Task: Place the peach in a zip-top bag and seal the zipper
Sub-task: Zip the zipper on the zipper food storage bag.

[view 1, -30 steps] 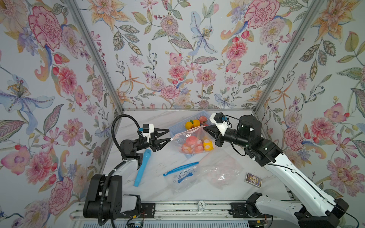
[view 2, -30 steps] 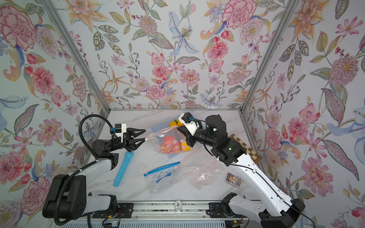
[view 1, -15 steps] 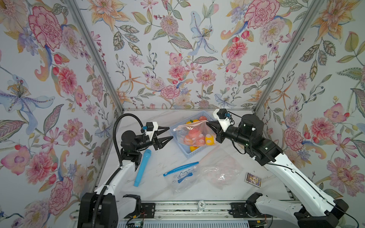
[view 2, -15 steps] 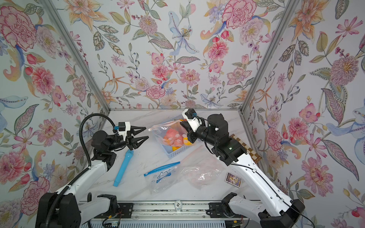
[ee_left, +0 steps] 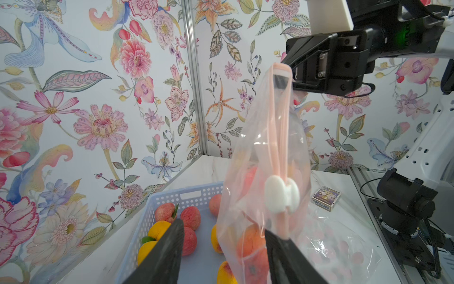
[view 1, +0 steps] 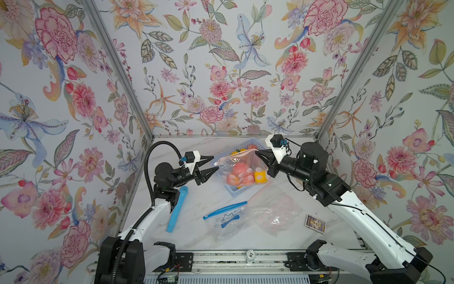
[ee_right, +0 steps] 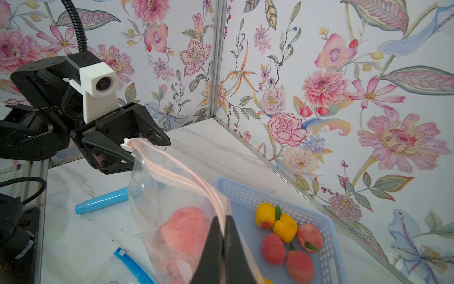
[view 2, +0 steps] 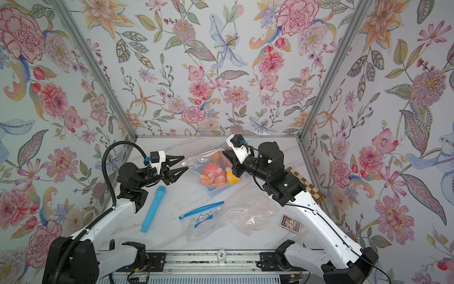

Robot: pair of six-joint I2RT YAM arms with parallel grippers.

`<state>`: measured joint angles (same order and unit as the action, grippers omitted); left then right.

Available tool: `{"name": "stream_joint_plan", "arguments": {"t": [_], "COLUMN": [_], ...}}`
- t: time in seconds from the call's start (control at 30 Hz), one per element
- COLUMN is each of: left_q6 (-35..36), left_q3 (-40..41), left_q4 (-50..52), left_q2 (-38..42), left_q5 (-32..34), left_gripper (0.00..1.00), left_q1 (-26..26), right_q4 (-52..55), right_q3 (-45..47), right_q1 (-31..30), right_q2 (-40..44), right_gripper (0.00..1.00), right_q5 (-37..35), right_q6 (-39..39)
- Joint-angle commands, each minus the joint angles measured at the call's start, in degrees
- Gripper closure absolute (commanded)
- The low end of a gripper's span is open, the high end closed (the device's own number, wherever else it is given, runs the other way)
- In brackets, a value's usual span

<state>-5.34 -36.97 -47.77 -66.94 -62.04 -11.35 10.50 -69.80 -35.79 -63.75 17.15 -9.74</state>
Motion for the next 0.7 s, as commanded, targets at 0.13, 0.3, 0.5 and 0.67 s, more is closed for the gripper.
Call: {"name": "stream_joint_plan", "arguments": {"t": [0.13, 0.3, 0.5, 0.67], "left_q6": [-2.73, -4.90, 0.39, 10.46], "left_q3": [0.01, -0.61, -3.07, -6.42], "left_q4": [-6.97, -9.29, 0.35, 16.29], "left_q2": [-1.77, -3.35, -1.75, 2.18], "left_q5": [0.26, 0.12, 1.03, 3.98], "left_gripper": [0.53, 0.77, 0.90, 1.00], "left_q1": [-2.30, -2.79, -2.80, -2.81], "right_q4": [-3.11, -2.90, -1.97, 0.34], "right_q3": [0.65, 0.69, 1.26, 2.22], "right_q1": [0.38, 0.38, 0.98, 2.86], "right_q2": [-0.39, -0.42, 0.08, 0.60], "right_gripper": [1.00, 1.00, 1.00, 1.00], "right_q5": [0.87, 0.78, -0.50, -2.00], "right_q6": [1.39, 1.42, 1.30, 0.77]}}
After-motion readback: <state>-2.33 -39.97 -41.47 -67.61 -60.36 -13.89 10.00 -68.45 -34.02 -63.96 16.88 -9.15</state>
